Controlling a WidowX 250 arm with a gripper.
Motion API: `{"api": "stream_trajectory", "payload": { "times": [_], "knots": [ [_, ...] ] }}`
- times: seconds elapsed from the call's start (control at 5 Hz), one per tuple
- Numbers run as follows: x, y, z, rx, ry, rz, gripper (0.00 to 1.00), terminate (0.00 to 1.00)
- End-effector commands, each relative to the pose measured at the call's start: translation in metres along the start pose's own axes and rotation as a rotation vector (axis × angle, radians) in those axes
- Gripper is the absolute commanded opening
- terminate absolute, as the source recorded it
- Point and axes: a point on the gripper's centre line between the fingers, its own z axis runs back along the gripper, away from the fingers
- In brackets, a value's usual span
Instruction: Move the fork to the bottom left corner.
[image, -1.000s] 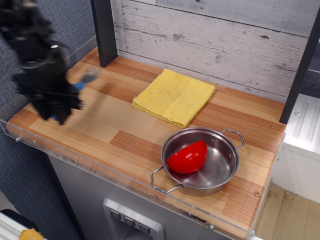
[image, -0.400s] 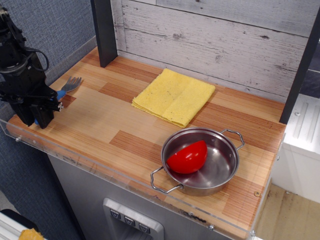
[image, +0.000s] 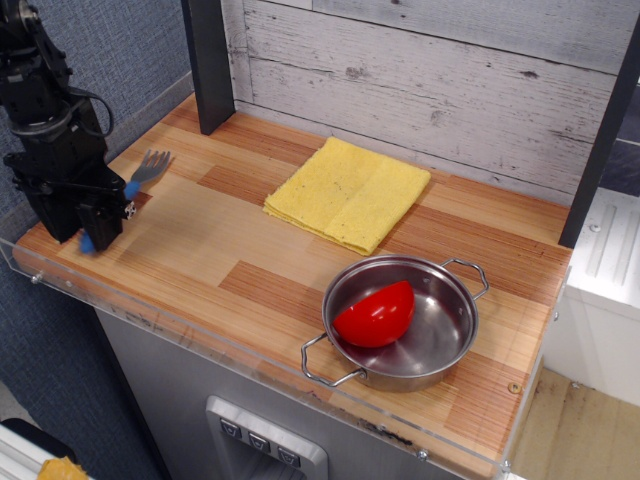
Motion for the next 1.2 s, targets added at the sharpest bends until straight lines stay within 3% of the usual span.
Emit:
{"api": "stream_trajectory", "payload": {
  "times": [0.0,0.4,0.6,1.0],
  "knots": [
    [0.004,-0.016,0.029,0.054,-0.066,-0.056,1.0,0.0],
    [-0.004,-0.068,0.069,-0.025,-0.254,0.05,1.0,0.0],
    [0.011,-0.095,0.071,-0.107,-0.258,-0.001,1.0,0.0],
    [0.033,-0.118,0.062,-0.077,-0.217,-0.171,1.0,0.0]
  ]
}}
